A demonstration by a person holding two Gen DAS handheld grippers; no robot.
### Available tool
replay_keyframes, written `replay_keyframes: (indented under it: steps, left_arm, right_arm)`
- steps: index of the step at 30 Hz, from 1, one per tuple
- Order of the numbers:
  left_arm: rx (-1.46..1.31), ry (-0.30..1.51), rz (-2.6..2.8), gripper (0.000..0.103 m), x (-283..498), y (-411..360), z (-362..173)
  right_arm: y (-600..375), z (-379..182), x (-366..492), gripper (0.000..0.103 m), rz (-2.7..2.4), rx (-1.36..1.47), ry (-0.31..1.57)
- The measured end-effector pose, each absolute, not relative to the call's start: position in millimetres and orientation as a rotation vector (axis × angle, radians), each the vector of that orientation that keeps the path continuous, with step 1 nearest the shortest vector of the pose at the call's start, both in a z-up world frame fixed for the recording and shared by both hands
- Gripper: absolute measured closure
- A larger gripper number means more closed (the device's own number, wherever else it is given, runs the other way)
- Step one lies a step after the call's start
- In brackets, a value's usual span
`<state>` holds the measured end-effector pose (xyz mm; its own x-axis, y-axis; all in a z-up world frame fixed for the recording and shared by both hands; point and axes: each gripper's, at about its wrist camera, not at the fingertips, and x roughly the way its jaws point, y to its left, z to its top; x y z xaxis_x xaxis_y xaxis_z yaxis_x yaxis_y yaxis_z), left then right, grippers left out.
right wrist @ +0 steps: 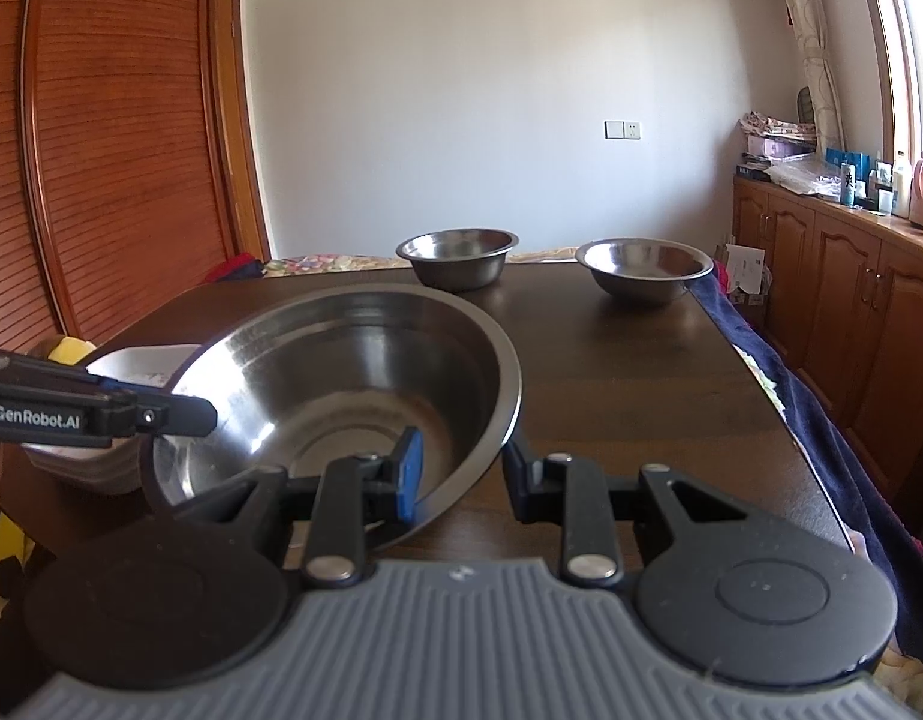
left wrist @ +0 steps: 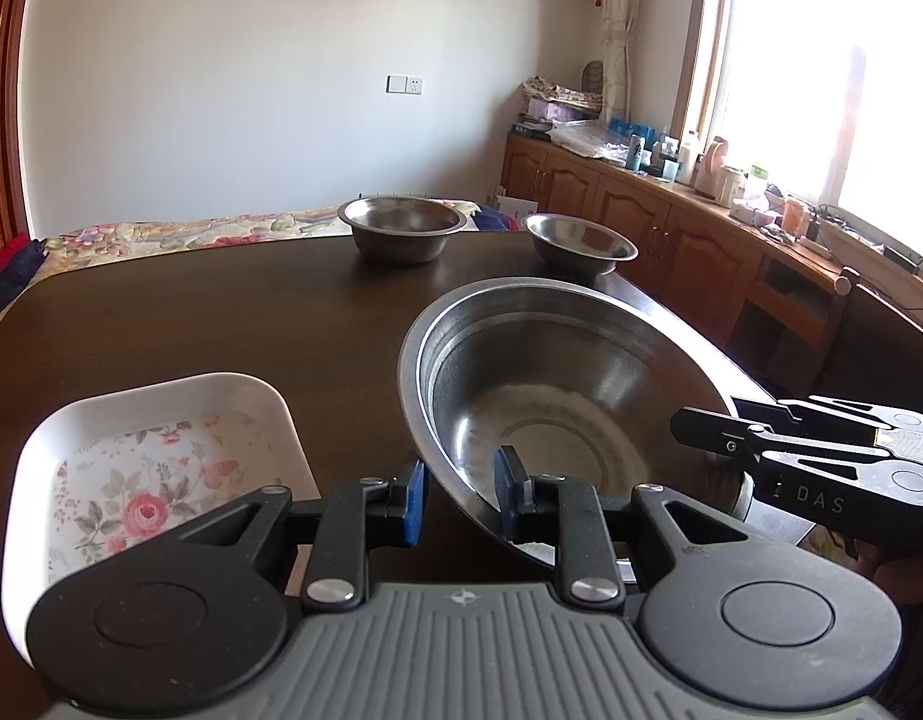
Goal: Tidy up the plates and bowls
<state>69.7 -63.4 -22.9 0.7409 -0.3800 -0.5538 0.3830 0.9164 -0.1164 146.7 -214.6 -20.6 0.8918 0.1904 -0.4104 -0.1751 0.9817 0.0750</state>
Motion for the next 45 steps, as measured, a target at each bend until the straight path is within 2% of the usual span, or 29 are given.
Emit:
replay_keyframes:
  steps: [20,25,34,45]
  left_arm:
    - [-0.003,0.614,-0.408,0.072,75,-65,-31]
    - [0.000,0.611,-0.404,0.062,78,-64,-30]
    - [-0.001,0.595,-0.391,0.050,78,-58,-24]
    - [0.033,0.521,-0.319,0.045,105,-44,12]
  right_arm:
    - [-211,-17,148,0.069,0.210,0.044,0.421]
    - [-211,-16,147,0.061,0.206,0.034,0.413]
    - [-218,-1,148,0.060,0.202,0.023,0.380]
    - [-236,45,192,0.060,0.226,-0.071,0.299]
